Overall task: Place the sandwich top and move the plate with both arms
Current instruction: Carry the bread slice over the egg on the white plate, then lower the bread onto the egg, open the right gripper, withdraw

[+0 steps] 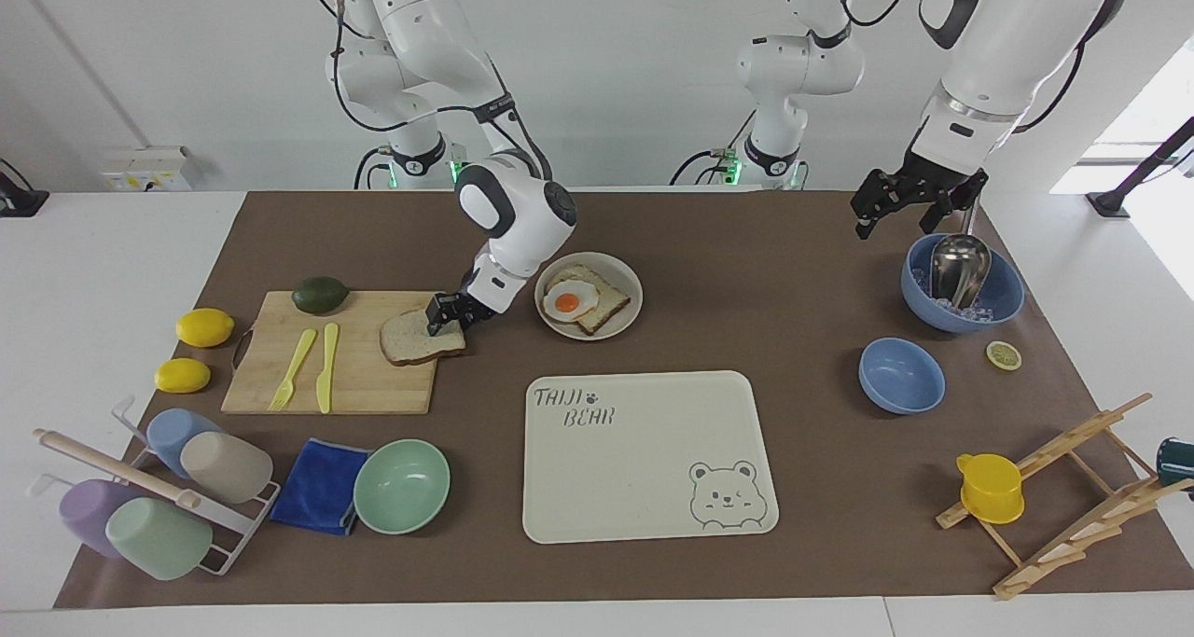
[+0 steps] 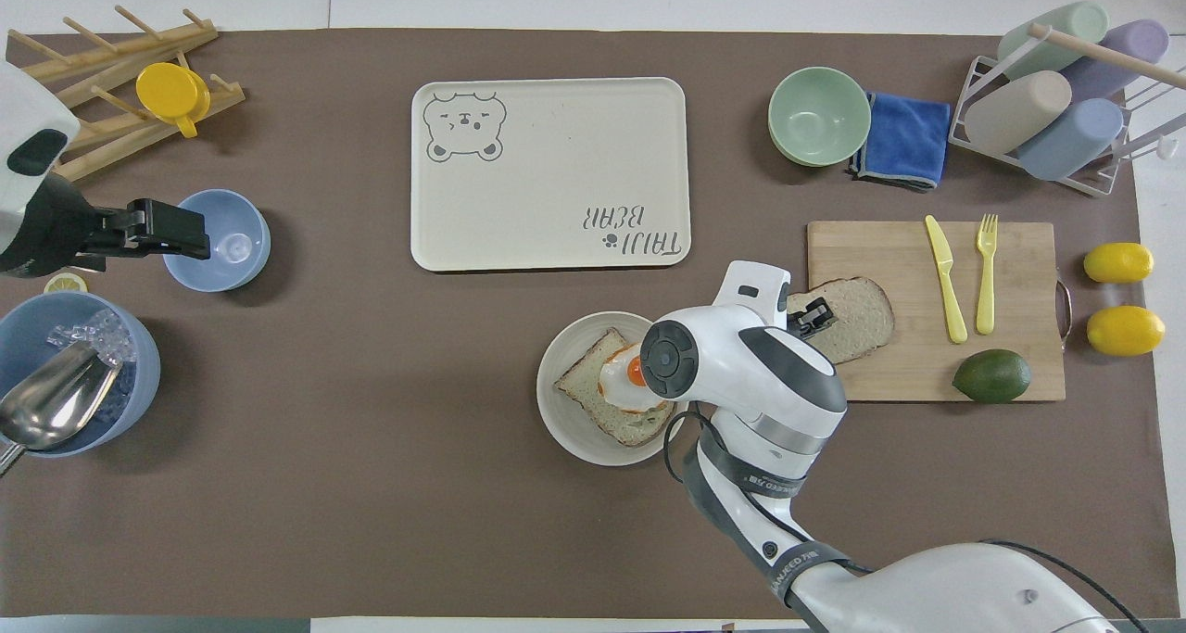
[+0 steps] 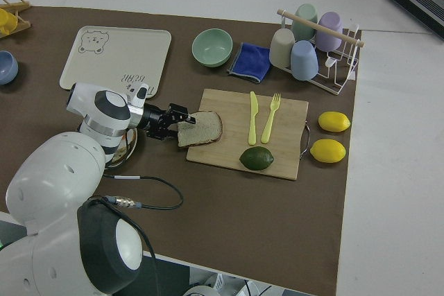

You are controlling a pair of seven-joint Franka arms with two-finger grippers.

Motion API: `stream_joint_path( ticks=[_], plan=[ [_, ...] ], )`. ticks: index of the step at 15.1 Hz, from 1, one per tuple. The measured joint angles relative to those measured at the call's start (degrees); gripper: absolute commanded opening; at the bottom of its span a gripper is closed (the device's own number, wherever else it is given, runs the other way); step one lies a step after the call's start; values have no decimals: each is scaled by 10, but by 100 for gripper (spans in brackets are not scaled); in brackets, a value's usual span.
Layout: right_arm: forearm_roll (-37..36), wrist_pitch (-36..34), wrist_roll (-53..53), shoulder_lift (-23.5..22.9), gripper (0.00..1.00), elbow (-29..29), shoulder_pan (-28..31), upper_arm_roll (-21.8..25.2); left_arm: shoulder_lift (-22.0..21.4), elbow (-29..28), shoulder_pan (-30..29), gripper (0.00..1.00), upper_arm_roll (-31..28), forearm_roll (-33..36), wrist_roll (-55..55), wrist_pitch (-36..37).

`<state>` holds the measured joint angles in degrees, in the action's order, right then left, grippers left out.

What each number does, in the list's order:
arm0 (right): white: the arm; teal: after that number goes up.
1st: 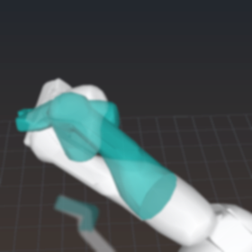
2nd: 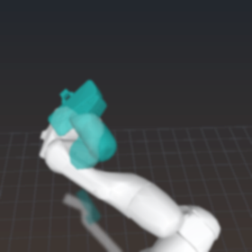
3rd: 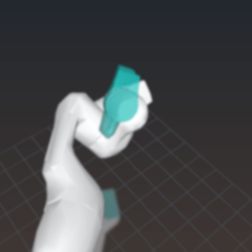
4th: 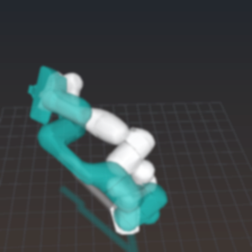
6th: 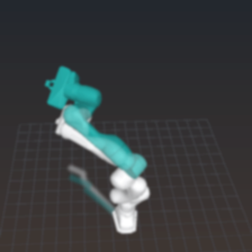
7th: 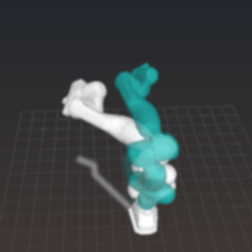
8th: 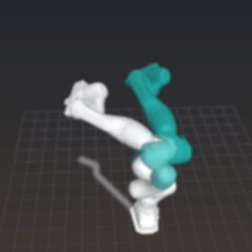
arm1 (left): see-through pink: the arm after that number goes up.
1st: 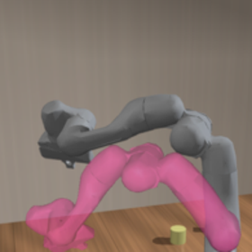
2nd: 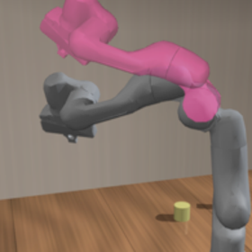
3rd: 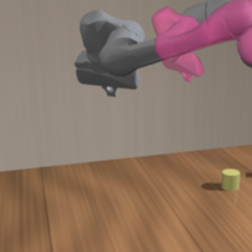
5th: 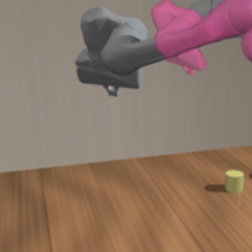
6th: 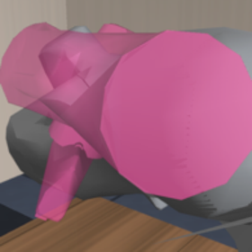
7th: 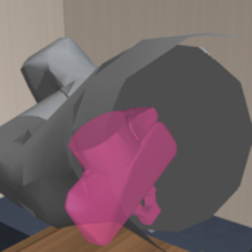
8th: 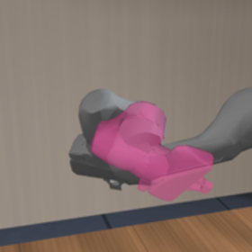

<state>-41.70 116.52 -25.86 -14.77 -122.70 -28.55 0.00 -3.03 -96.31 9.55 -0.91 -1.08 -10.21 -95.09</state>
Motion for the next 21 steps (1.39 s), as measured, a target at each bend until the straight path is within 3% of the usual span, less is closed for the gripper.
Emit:
stream_joint_path(
  ticks=[6,10,12,15,21],
  plan=[
    [16,-22,-2,9,0,21,-10,-5,0,0,0,100,0,0,-2,0],
    [119,-152,-2,5,0,145,-89,-12,0,0,-1,100,0,0,-4,0],
    [154,-169,-18,2,0,185,-131,-16,0,0,-1,100,0,0,-5,0],
    [175,-138,-66,-11,0,201,-163,-24,0,0,-1,100,0,0,-5,0],
    [216,-54,-97,-36,0,199,-165,-28,0,-3,-1,100,0,0,-6,0]
  ],
)
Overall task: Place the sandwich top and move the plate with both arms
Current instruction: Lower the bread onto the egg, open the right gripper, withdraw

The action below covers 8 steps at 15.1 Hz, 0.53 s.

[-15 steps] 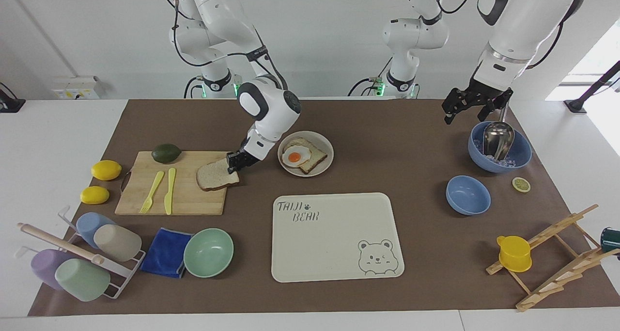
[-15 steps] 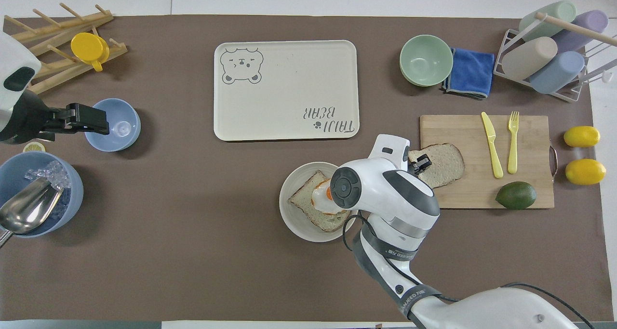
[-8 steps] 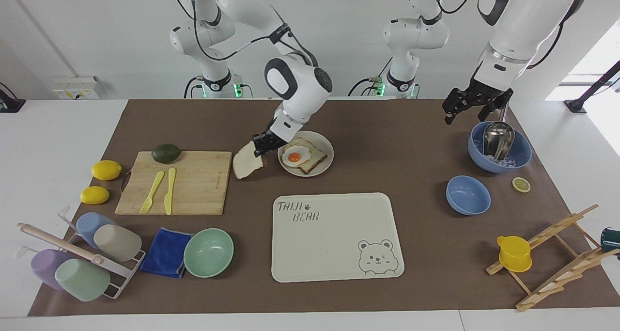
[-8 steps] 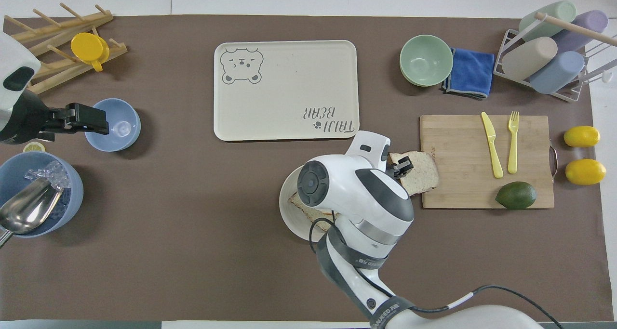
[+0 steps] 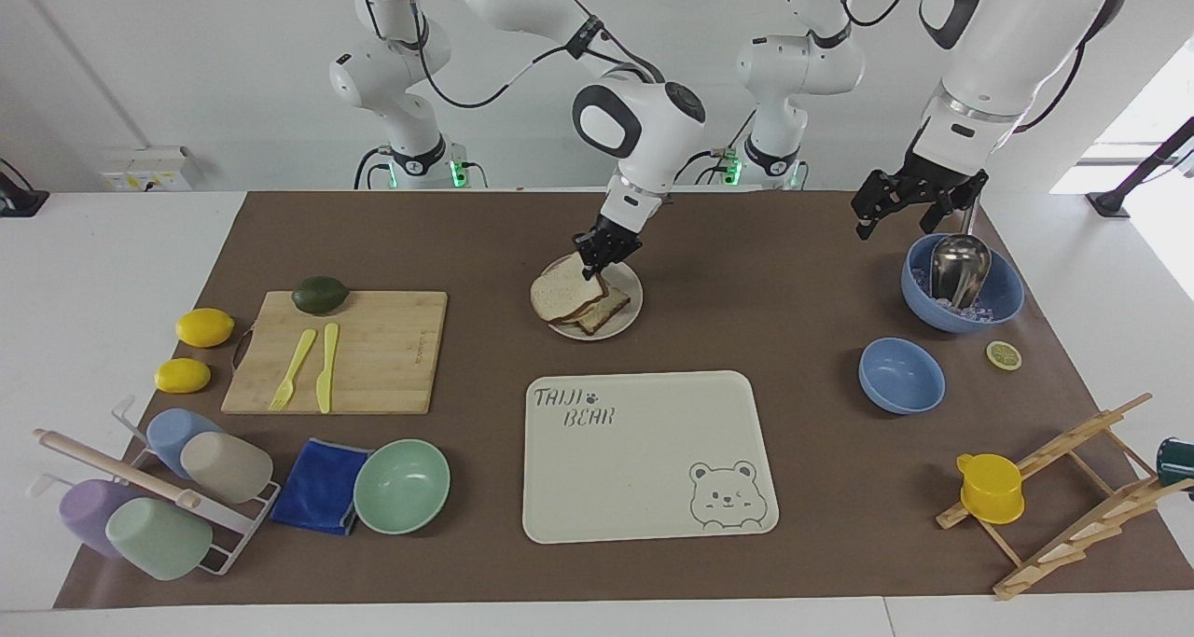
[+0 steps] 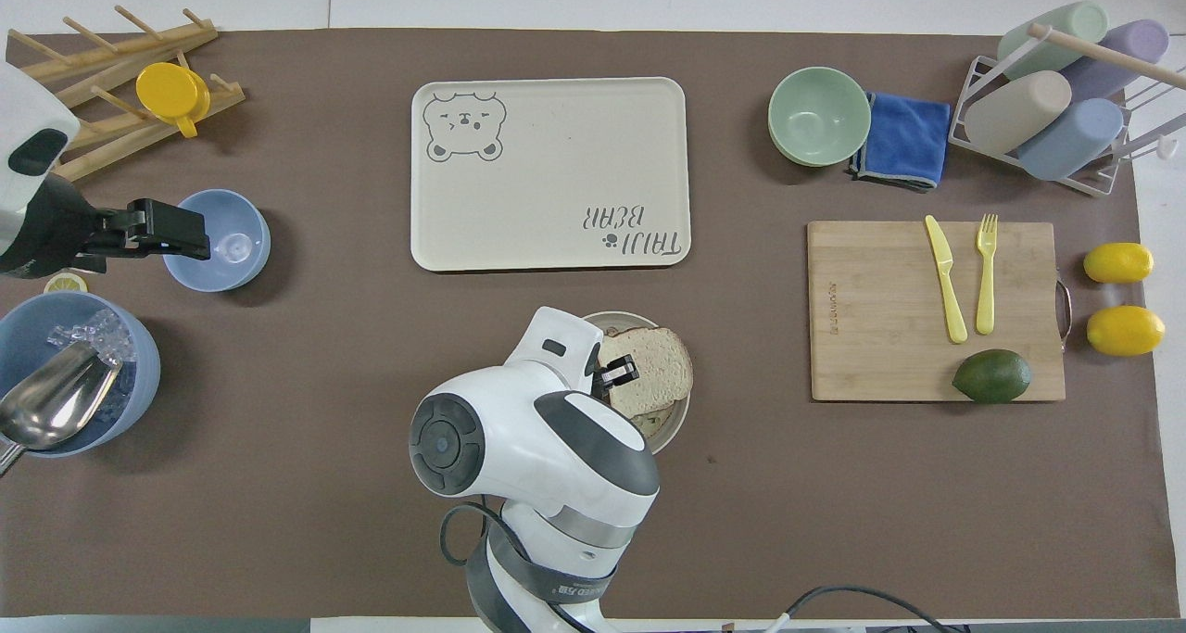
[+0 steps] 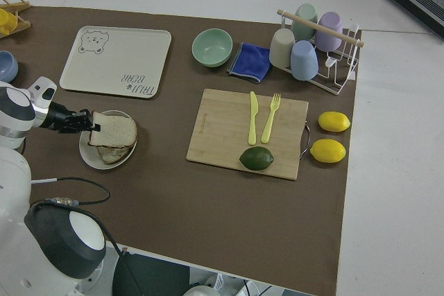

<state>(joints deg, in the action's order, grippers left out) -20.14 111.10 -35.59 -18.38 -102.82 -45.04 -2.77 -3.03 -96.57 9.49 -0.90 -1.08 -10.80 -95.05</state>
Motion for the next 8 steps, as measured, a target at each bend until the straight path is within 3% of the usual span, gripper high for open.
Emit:
stream_joint_path(
  ticks=[3,4,5,8],
  plan=[
    [14,48,-8,-3,0,-18,3,1,0,-6,0,100,0,0,0,0],
    [19,55,-13,-3,15,-23,4,1,0,-8,0,100,0,0,0,-1],
    [24,59,-15,-3,55,-25,4,1,-1,-11,0,100,0,0,0,-2],
    [39,60,-18,-3,100,-26,6,2,-9,-35,0,100,0,0,0,-16]
  ],
)
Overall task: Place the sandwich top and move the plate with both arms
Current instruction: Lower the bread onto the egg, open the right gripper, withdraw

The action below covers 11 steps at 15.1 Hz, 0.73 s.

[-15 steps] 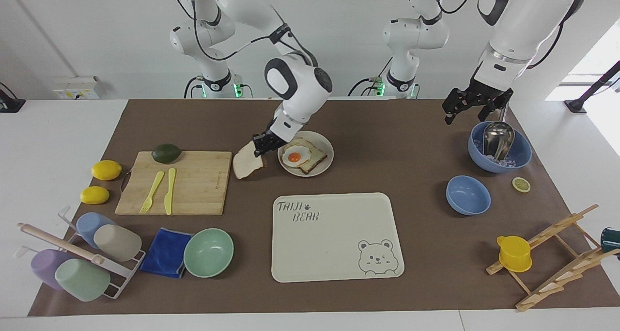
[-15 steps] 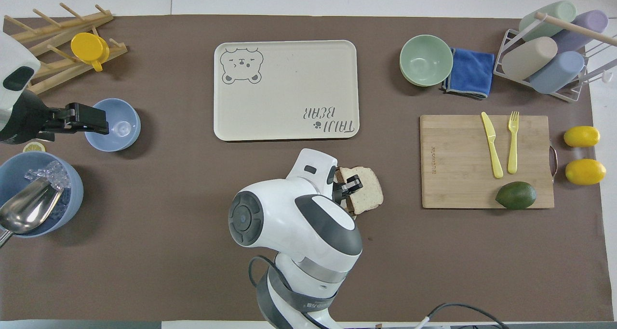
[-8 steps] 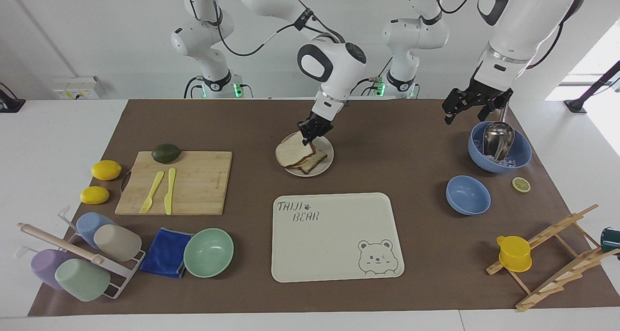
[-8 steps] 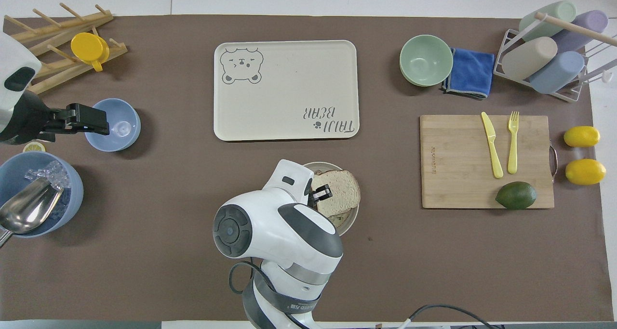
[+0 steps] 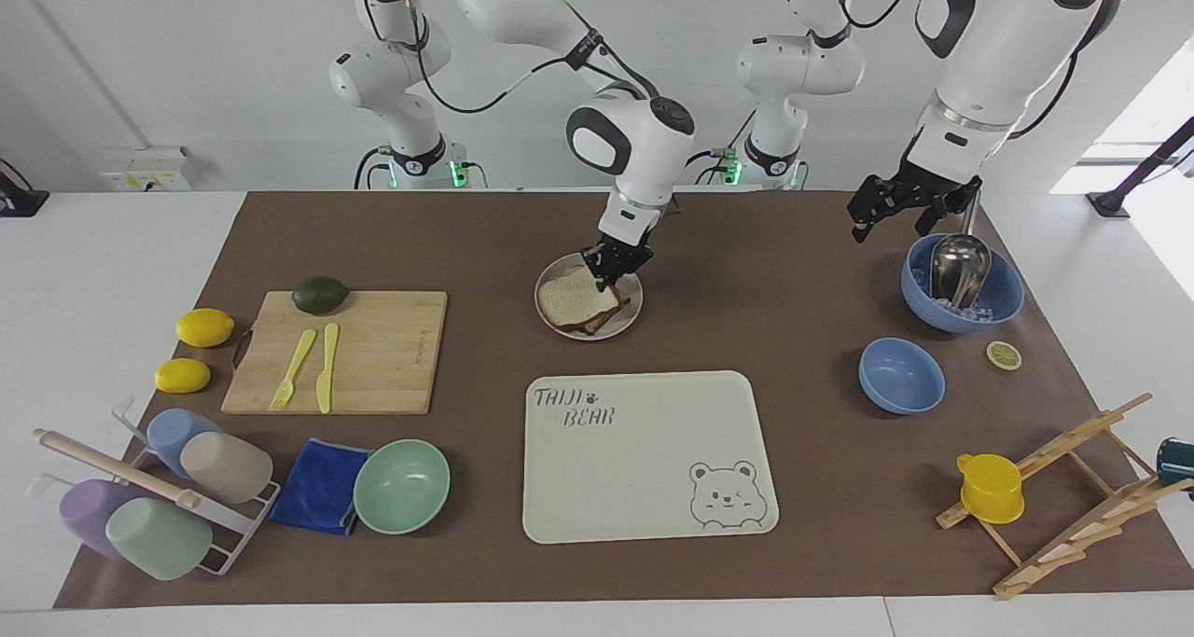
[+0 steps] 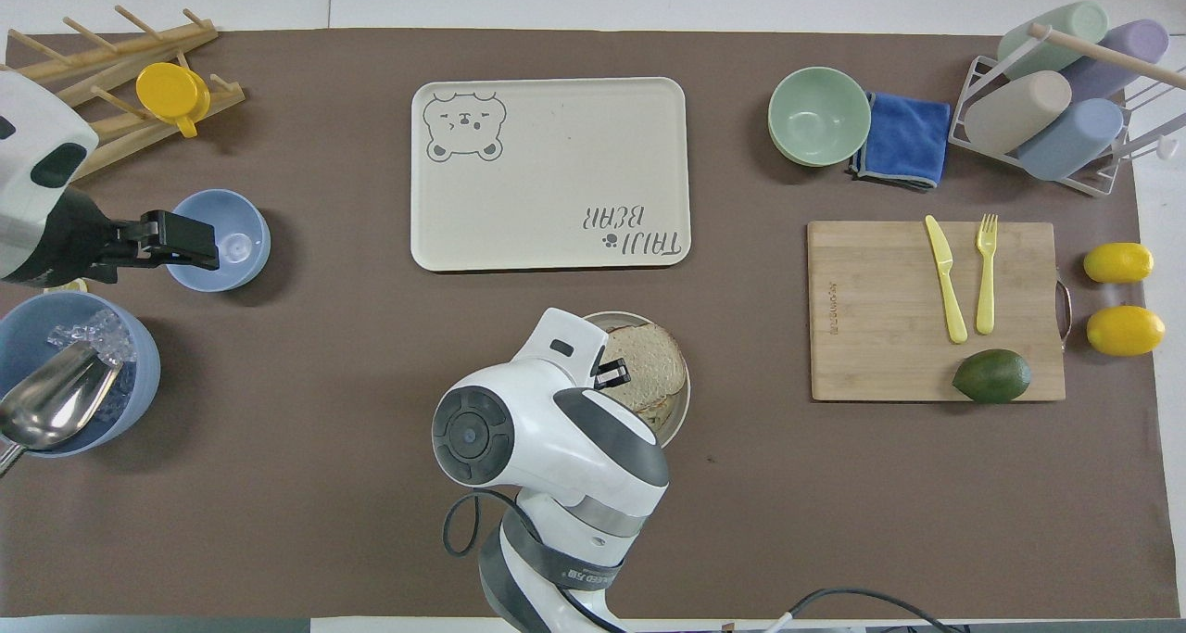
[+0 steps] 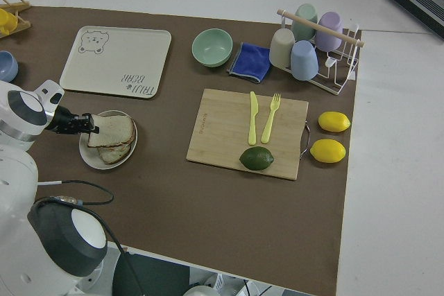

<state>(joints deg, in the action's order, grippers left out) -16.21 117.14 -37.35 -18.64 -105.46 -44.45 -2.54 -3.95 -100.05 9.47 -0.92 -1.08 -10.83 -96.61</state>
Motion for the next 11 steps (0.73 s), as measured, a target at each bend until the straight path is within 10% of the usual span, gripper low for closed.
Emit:
stream_joint_path(
  ticks=[11],
  plan=[
    [142,-15,47,73,100,8,135,2,-31,-89,1,100,8,-4,-1,-53]
  ],
)
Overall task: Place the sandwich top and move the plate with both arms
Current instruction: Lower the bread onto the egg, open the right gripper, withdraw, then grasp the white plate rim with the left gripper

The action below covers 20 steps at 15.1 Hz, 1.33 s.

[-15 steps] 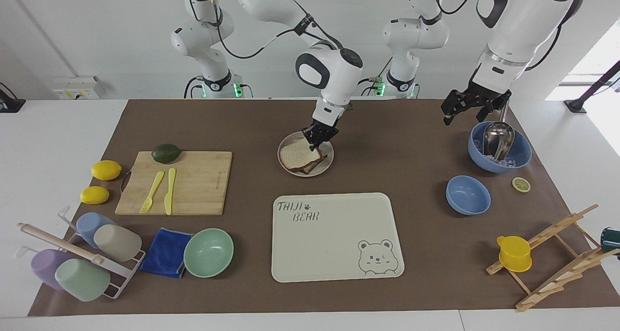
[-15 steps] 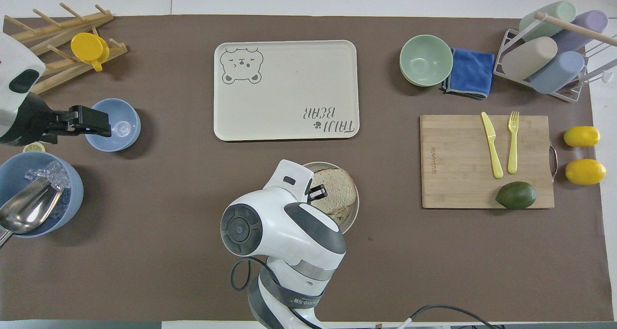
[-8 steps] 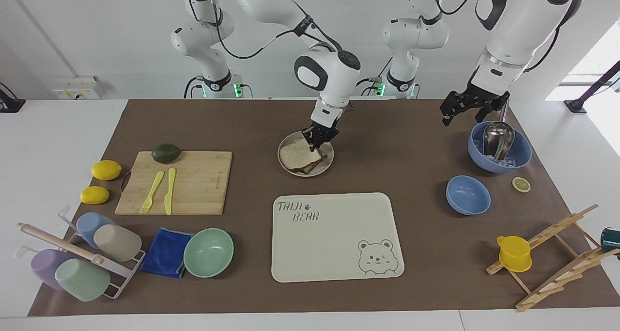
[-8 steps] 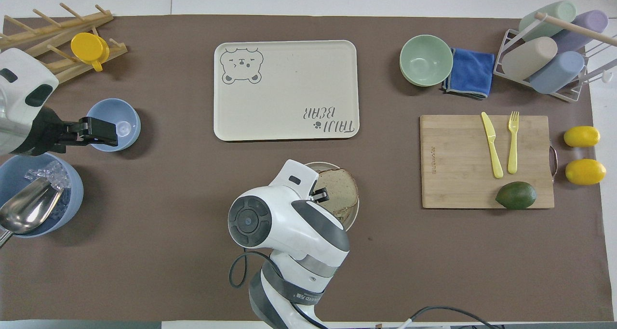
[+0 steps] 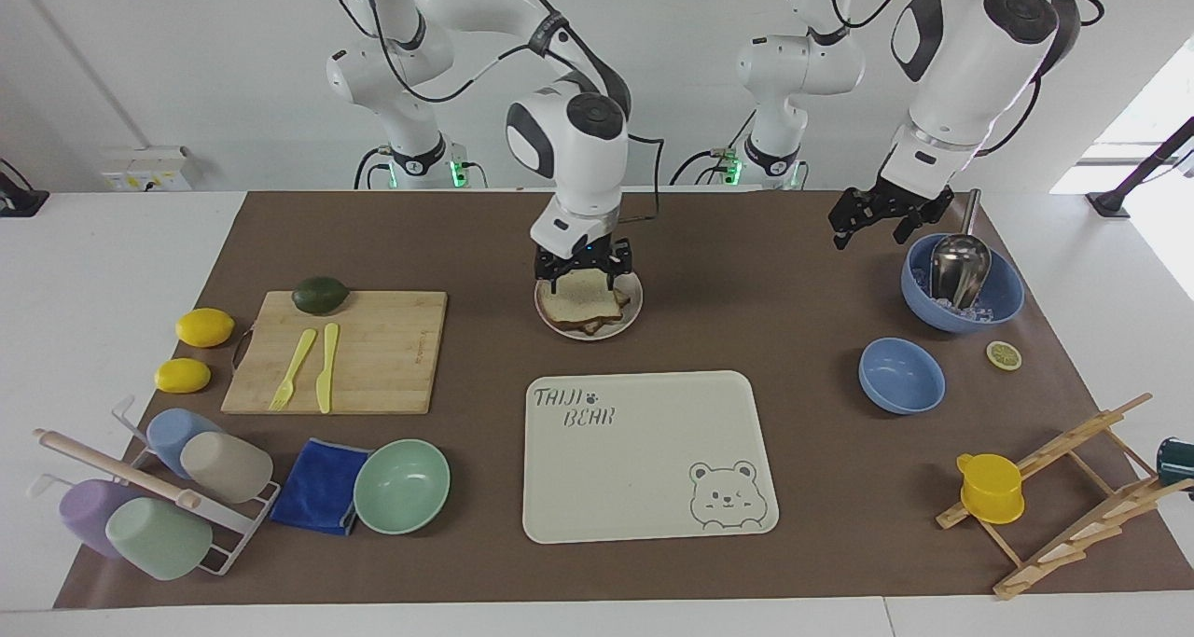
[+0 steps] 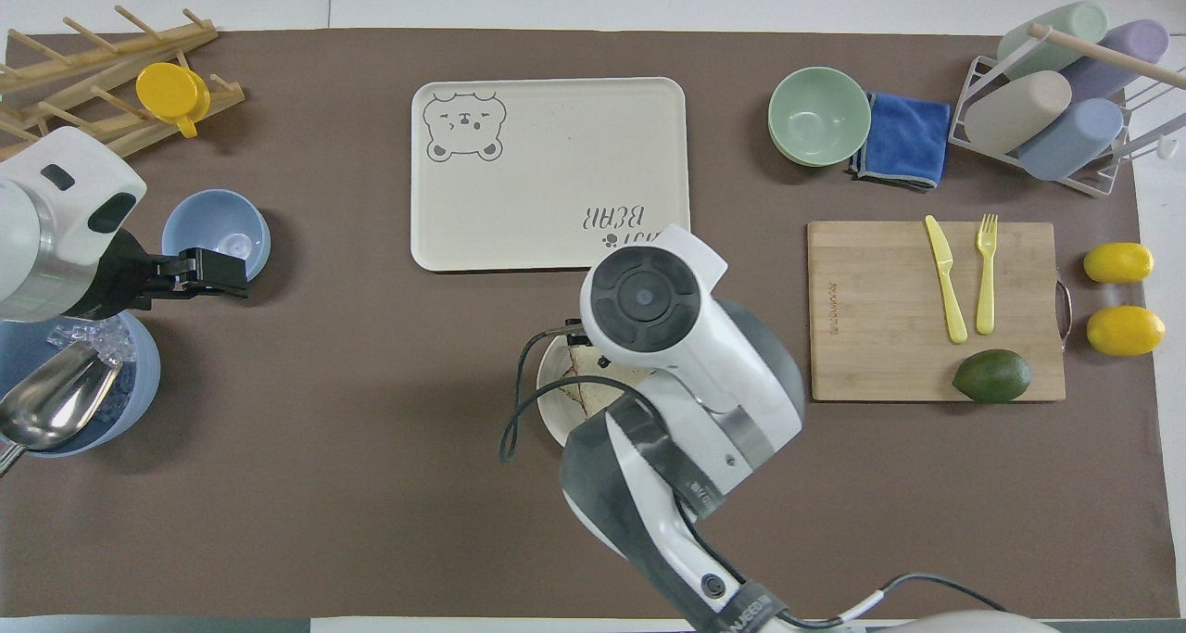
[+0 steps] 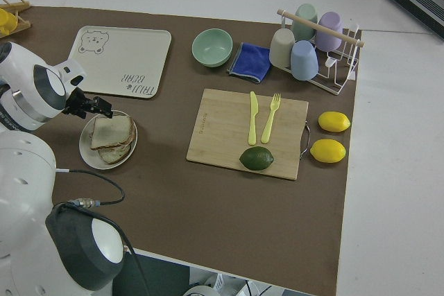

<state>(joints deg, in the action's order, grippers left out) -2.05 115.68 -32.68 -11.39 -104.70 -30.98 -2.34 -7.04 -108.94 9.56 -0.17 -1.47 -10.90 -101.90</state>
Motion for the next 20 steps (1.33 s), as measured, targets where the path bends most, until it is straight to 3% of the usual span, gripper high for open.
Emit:
stream_joint_path(
  ticks=[4,9,13,20],
  plan=[
    [15,-101,26,64,100,20,91,1,0,-30,15,100,5,-34,-11,-41],
    [21,-204,152,120,100,33,184,4,0,-76,71,100,8,-61,-28,-83],
    [44,-270,227,126,100,77,247,9,3,-139,154,100,11,-87,-81,-161],
    [44,-300,233,113,100,106,254,9,49,-177,233,100,11,-94,-144,-246]
  ],
)
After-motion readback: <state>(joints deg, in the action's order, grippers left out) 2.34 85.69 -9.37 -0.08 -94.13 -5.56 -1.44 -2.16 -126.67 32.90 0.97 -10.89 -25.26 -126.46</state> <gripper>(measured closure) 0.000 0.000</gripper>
